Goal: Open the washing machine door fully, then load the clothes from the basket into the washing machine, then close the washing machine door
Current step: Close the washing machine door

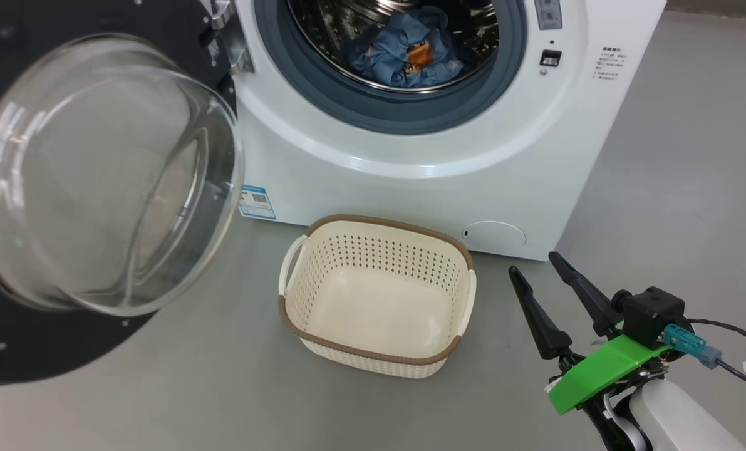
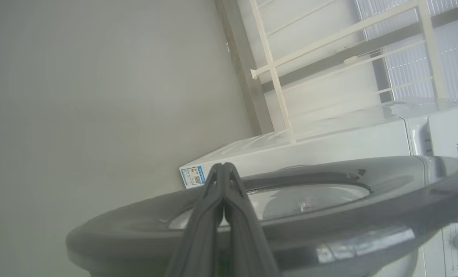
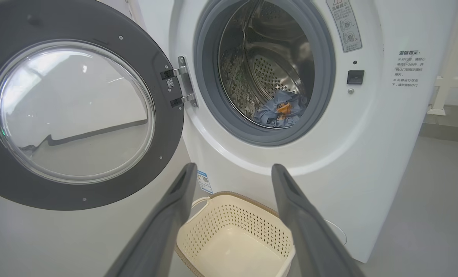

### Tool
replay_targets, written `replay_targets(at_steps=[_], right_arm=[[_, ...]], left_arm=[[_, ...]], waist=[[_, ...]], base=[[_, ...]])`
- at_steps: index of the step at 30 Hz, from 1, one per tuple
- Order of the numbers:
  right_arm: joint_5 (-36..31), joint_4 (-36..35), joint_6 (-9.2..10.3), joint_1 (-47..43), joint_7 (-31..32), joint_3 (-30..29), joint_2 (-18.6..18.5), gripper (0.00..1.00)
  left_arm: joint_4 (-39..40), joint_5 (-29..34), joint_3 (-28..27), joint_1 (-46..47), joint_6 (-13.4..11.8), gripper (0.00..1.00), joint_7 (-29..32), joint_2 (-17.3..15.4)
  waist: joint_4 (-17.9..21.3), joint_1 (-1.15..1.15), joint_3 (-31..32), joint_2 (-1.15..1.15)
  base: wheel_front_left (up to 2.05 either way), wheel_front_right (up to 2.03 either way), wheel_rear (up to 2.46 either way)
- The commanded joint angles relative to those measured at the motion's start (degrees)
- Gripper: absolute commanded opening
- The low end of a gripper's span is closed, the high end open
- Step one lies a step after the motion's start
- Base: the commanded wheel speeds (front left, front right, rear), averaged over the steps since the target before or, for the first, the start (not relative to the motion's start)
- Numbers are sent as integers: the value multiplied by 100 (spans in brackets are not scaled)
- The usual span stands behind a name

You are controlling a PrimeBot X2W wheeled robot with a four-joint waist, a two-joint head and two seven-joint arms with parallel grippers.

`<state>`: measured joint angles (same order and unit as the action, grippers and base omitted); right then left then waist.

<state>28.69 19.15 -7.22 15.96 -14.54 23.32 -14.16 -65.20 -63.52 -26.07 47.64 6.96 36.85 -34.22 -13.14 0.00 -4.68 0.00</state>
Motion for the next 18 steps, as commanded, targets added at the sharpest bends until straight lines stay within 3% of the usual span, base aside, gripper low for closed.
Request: replay_targets(at_steps=[1, 10, 18], right_arm=[[24, -110, -26, 18, -46, 27, 16, 100], [25, -103, -26, -80, -46, -19, 84, 100], [57, -85, -26, -161, -46, -61, 157, 100]], left_arm=[[192, -110, 35, -124, 51, 0, 222, -38], [1170, -711, 80, -914, 52, 0, 1668, 143], [2648, -1229, 258, -1790, -59, 0, 2943, 825]], waist=[[-29, 0, 38, 0], [-82, 0, 186, 0], [-104, 0, 347, 0]], base=[[0, 0, 0], [0, 0, 0], [0, 0, 0]])
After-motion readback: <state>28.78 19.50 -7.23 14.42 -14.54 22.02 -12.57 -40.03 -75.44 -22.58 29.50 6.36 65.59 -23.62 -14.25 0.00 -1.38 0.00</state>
